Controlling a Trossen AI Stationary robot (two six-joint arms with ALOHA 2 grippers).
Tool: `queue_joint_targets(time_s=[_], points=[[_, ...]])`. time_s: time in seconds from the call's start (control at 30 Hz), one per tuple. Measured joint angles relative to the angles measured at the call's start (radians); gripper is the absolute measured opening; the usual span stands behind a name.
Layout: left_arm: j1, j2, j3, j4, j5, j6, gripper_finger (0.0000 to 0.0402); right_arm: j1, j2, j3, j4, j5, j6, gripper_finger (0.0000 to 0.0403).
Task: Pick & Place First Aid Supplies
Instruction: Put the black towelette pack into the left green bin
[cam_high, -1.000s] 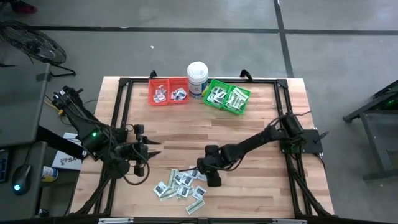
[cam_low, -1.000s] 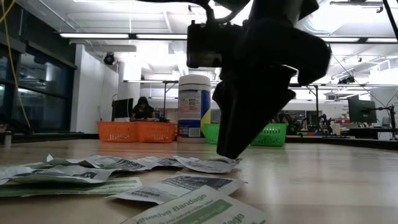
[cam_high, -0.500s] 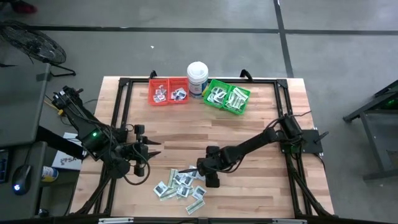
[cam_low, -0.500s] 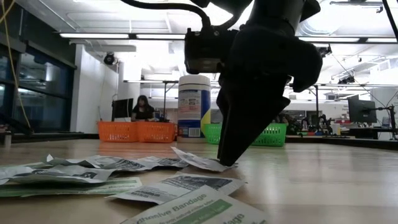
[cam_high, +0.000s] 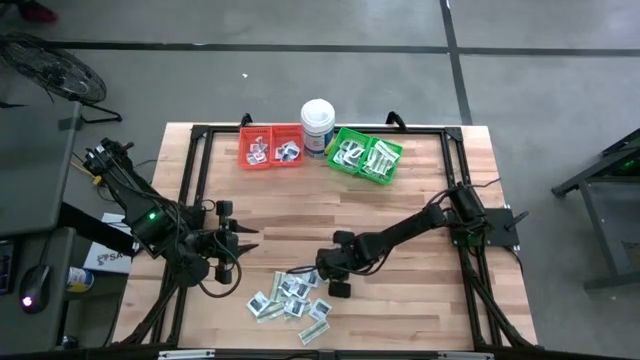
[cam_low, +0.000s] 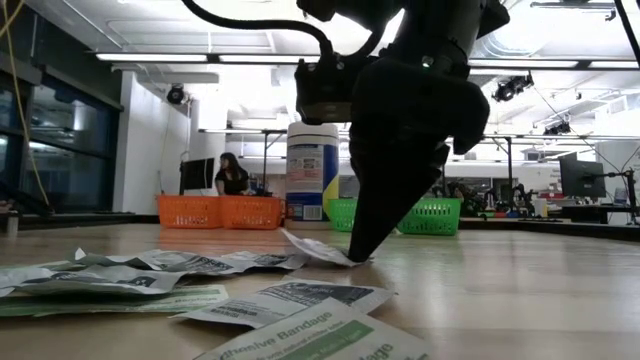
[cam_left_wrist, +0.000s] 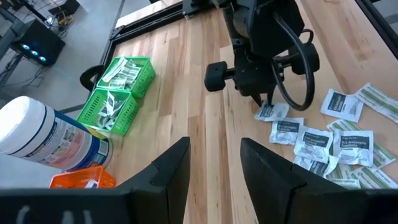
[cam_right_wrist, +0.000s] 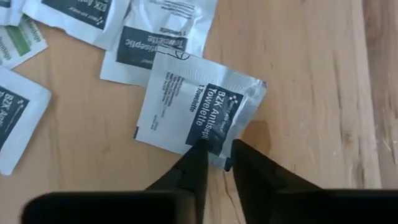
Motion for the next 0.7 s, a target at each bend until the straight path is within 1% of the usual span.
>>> queue_joint_targets(time_s=[0.17, 0.23, 0.33, 0.47, 0.7], points=[[0.0, 0.0, 0.0, 0.0, 0.008, 0.0, 0.0137, 0.001, -0.003, 0.0, 0.003, 0.037, 0.004, 0.0015], [0.0, 0.0, 0.0, 0.0, 0.012, 0.0, 0.0137, 0.001, -0.007, 0.0, 0.005, 0.042, 0.015, 0.0005], [0.0, 0.0, 0.0, 0.0, 0.012, 0.0, 0.0137, -0.001, -0.02, 0.0, 0.002, 0.044, 0.05, 0.0005], [0.0, 0.0, 0.0, 0.0, 0.013, 0.0, 0.0137, -0.006, -0.052, -0.005, -0.012, 0.054, 0.06, 0.0002], [0.0, 0.0, 0.0, 0.003, 0.013, 0.0, 0.0137, -0.034, -0.172, -0.004, -0.126, 0.105, 0.081, 0.0001]])
